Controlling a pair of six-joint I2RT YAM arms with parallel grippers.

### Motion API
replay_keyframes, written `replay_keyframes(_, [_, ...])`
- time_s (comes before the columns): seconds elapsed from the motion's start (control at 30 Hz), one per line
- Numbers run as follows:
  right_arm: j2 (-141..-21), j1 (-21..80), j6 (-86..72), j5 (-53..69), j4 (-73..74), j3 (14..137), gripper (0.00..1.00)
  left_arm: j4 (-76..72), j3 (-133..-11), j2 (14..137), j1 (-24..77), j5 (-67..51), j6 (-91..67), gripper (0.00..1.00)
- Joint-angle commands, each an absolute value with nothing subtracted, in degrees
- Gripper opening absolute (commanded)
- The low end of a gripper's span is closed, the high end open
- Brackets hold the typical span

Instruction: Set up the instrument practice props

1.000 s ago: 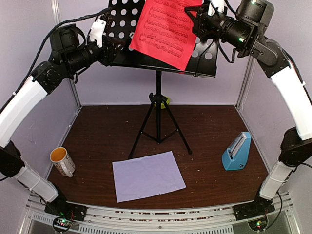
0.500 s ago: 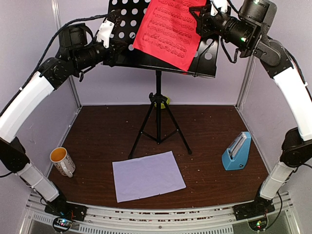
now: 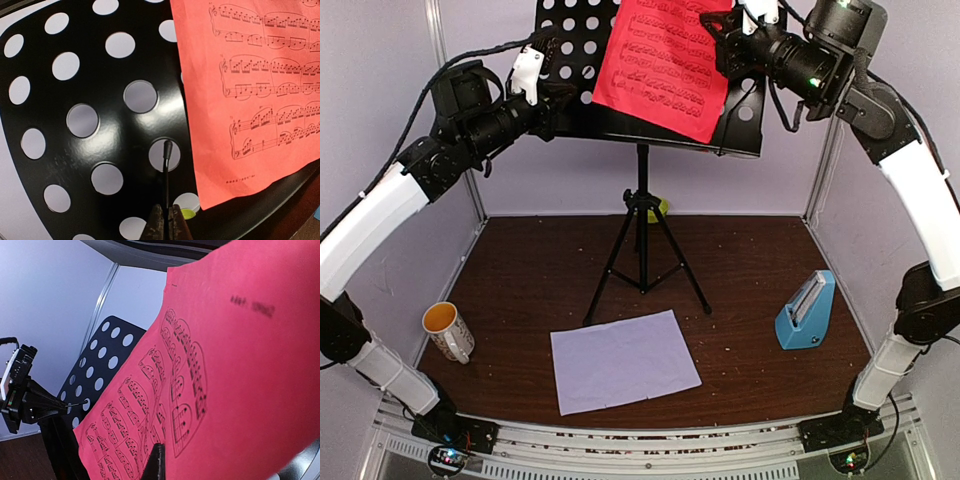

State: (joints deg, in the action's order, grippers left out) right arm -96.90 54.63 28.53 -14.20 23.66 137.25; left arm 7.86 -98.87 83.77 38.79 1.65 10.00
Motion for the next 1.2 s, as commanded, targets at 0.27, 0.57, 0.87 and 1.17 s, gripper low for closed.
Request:
replay_keyframes(0.27, [-99.97,56.12,33.09,-14.98,18.66,137.81,0.00,-8.66,-97.30,84.19,38.61,-10.75,7.29,0.00])
replay_keyframes(0.57, [-103.48,57.02,36.12,-13.80,15.06,139.02,0.00,-10.34,-95.44,83.96,38.63,-12.86,7.70,0.00])
replay_keyframes(0.87, [-106.40,57.15,35.24,-12.12,11.12,140.62,0.00,-11.88,-93.06,83.42,38.58,-13.86,7.71,0.00])
replay_keyframes(1.17, [-108.53,57.18,33.86,-8.59,8.32,141.45,0.00,-12.19,-92.07,83.23,38.61,-14.50,8.25,0.00])
